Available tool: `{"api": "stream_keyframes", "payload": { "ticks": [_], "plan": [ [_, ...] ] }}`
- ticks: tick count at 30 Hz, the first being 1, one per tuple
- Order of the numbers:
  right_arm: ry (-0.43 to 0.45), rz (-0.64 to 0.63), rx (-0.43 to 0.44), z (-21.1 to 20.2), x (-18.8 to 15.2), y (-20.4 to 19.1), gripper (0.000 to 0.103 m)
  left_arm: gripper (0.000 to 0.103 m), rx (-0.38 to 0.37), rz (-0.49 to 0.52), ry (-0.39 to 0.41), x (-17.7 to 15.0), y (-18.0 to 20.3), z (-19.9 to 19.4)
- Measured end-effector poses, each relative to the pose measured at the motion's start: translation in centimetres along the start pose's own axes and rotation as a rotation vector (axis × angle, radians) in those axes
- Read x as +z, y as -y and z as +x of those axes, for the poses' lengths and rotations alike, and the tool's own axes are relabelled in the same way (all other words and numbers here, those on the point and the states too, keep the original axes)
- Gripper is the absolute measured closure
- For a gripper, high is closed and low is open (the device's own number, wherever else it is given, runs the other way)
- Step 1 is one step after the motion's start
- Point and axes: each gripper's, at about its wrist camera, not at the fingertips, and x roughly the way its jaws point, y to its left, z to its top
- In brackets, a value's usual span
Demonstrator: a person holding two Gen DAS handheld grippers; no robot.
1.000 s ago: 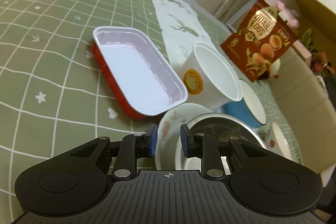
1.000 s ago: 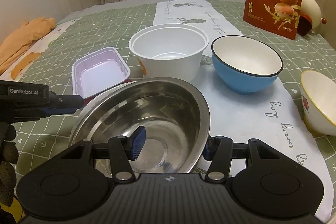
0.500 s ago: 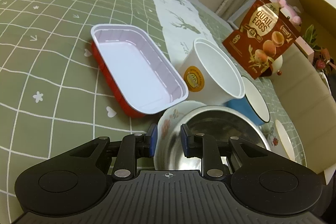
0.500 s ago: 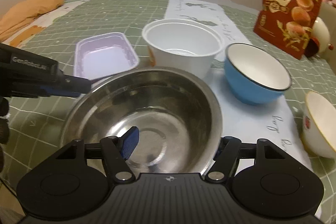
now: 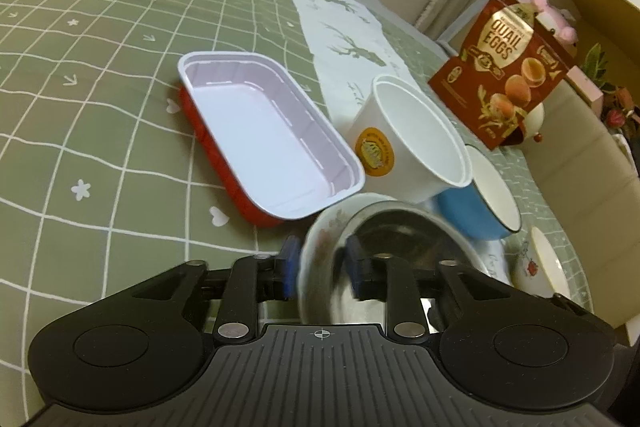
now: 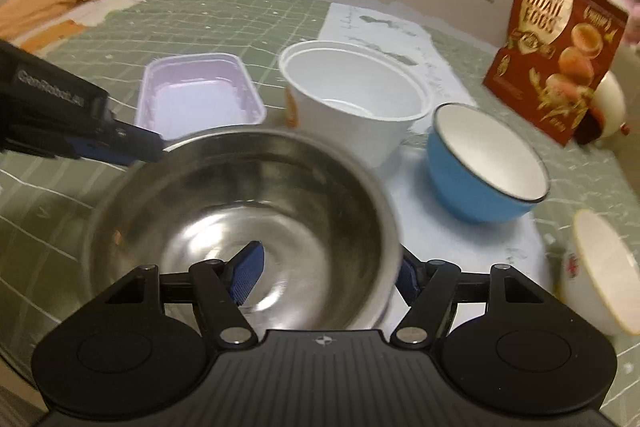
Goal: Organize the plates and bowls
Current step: 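Carry the steel bowl with the right tool onto the floral plate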
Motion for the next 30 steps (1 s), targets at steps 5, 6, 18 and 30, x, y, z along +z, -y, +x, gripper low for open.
{"api": "stream_keyframes", "payload": {
  "ticks": [5,6,18,30],
  "plan": [
    [0.049,0.049,0.023,-1.1,0.4,1.5,0.032,0.071,0.015,0.009,-0.012,0.0,0.1,0.4],
    [0.056,0.062,0.027,-1.2,0.4,1.8,0.032,0.071,0.011,0.008,-0.016,-0.1,0.1,0.5],
    [-0.136,0.361,0.217,3.7,-1.1,5.0,0.032,0.07,0.0,0.007,-0.121,-0.8,0.0,3.4],
    [-0.131,0.4,0.243,3.4,-1.8,7.1,0.043,0.057,0.037,0.065,-0.151,-0.2,3.0,5.2]
  ]
}}
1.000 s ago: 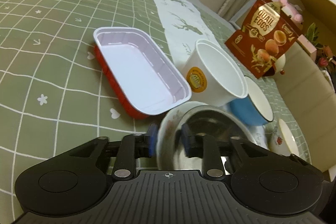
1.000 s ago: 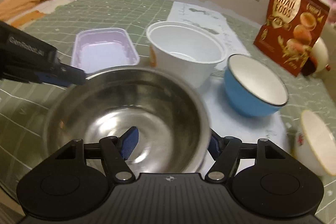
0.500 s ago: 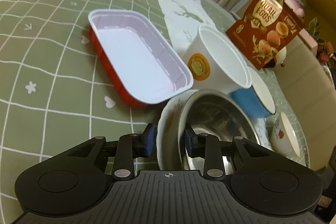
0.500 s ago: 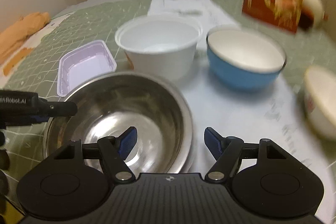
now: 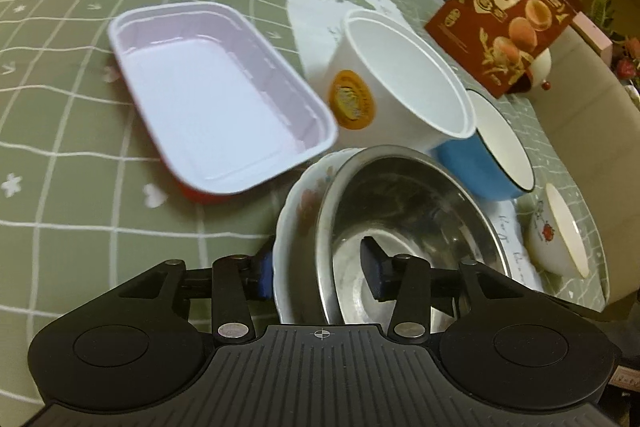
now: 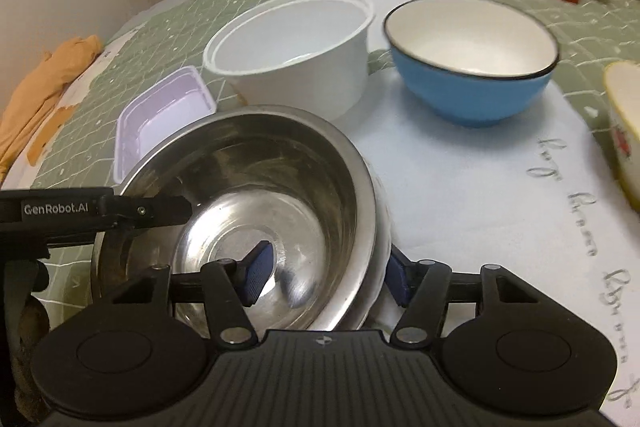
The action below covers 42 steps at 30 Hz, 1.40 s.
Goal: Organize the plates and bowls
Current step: 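Carry the steel bowl with the right tool onto the floral plate, then open the right tool and move it to the cream yellow-rimmed bowl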
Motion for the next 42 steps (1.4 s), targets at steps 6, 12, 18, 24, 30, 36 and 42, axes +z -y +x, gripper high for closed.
{"api": "stream_keyframes", "payload": {
  "ticks": [6,12,18,24,30,36,42],
  "plan": [
    [0.025,0.001,-0.029,-0.7,0.0,1.4,0.043,0.057,-0.003,0.01,-0.013,0.4,1.1,1.0],
    [0.044,-0.04,-0.053,-0.5,-0.2,0.8,0.042,0.062,-0.005,-0.014,-0.018,0.5,0.5,1.0],
    [0.164,-0.09,-0.129,-2.7,-0.2,1.0,0.042,0.061,0.049,0.02,0.137,1.1,2.1,-3.3],
    [0.45,-0.163,-0.201,-10.6,-0.7,4.2,0.041,0.061,0.03,0.154,0.473,-1.7,10.1,-9.3],
    [0.572,-0.127,-0.206,-16.7,2.4,11.0,0.029,0.066,-0.237,0.281,0.568,-4.0,20.0,-7.5],
    [0.517,-0.102,-0.21,-15.7,6.6,20.0,0.024,0.084,-0.091,0.322,0.339,-4.7,27.5,-0.5],
    [0.307,0.155,-0.143,-11.3,6.3,29.1,0.024,0.083,-0.051,0.164,0.168,-4.5,28.9,4.7]
  ]
}}
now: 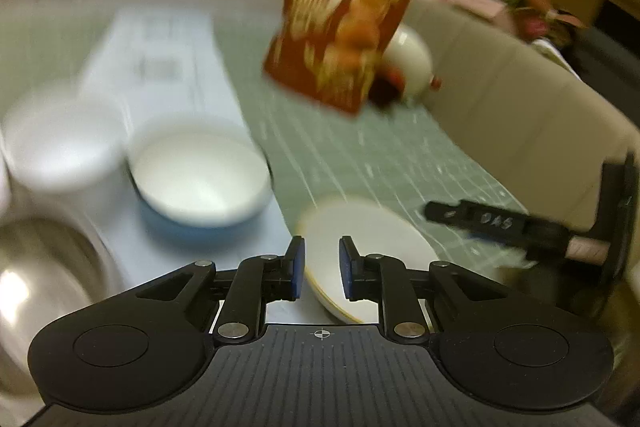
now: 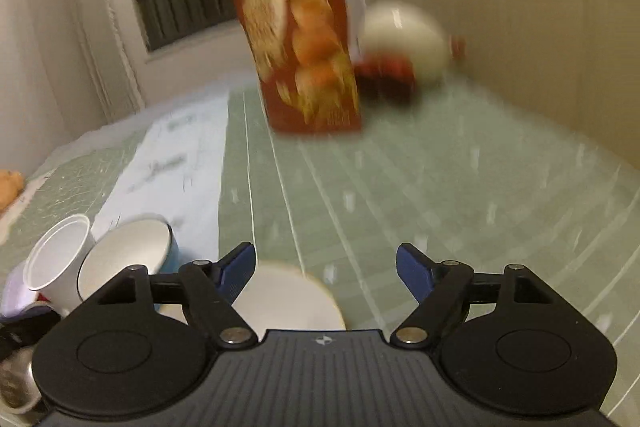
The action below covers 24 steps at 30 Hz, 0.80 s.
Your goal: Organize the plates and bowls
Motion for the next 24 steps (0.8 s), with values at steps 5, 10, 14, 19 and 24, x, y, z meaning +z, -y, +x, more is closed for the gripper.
{"api": "stream_keyframes", "payload": {
  "ticks": [5,10,14,19,24],
  "plan": [
    [-0.082,0.04,0.022,2.7,-0.9,1.4,0.024,0.083,0.082,-0.06,-0.017,-0.5,0.3,2.2],
    [-0.093,0.035,0.082,3.2,-1.3,1.1,0.025,0.082,0.117,-0.095,-0.013,0.3,0.1,3.7],
    [-0.145,0.051,0.103,4.6,-1.8,1.0,0.037,0.078,0.113,-0.117,-0.081,0.2,-0.1,6.4],
    [-0.231,0.083,0.159,6.5,-2.5,1.3,0.043,0.078,0.117,-0.1,-0.139,-0.1,-0.3,8.9],
    [-0.295,0.081,0.203,7.3,-3.4,1.0,0.06,0.078,0.1,-0.071,-0.172,-0.5,-0.3,10.2]
  ]
}}
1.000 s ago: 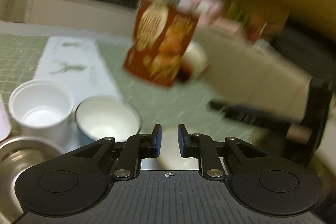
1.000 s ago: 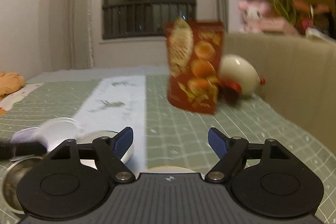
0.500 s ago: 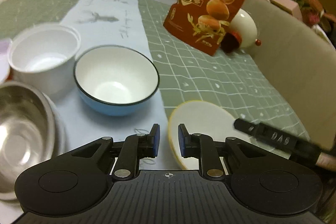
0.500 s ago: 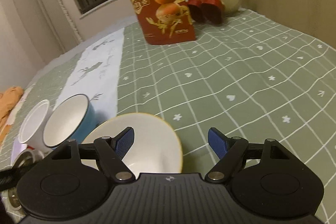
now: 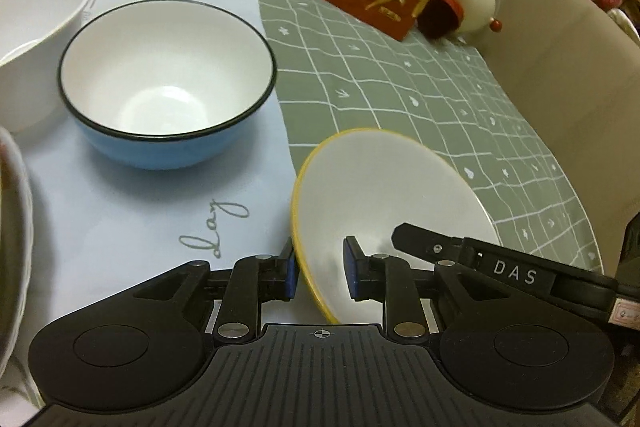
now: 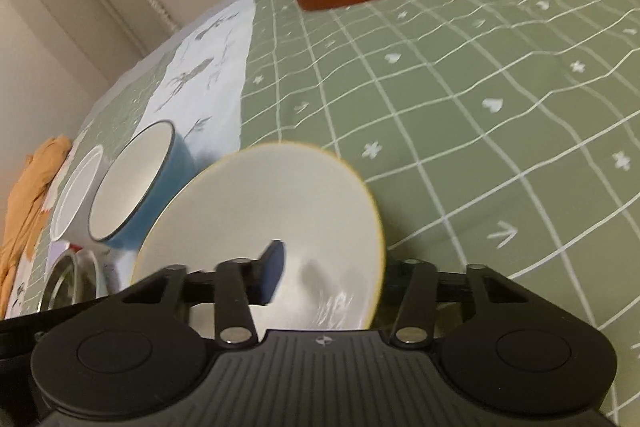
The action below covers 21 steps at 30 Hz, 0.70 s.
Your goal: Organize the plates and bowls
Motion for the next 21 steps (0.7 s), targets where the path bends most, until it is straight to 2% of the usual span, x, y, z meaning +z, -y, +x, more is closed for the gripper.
{"api": "stream_keyframes", "payload": {
  "ticks": [9,15,21],
  "plan": [
    [-0.007,0.001,-0.004,-0.1,-0.6,-1.5,0.06,0.08,0.05,0.058,0.007,-0.6,-0.6,-1.2],
    [-0.053,-0.042,0.036,0.1,-1.4,-4.7,0.06,0.078,0.109,0.027,0.031,-0.9,-3.2,-4.1],
    [-0.107,-0.142,0.056,1.5,-3.6,-8.8,0.059,0.077,0.165,0.007,0.043,-1.8,-5.9,-6.5]
  ]
}}
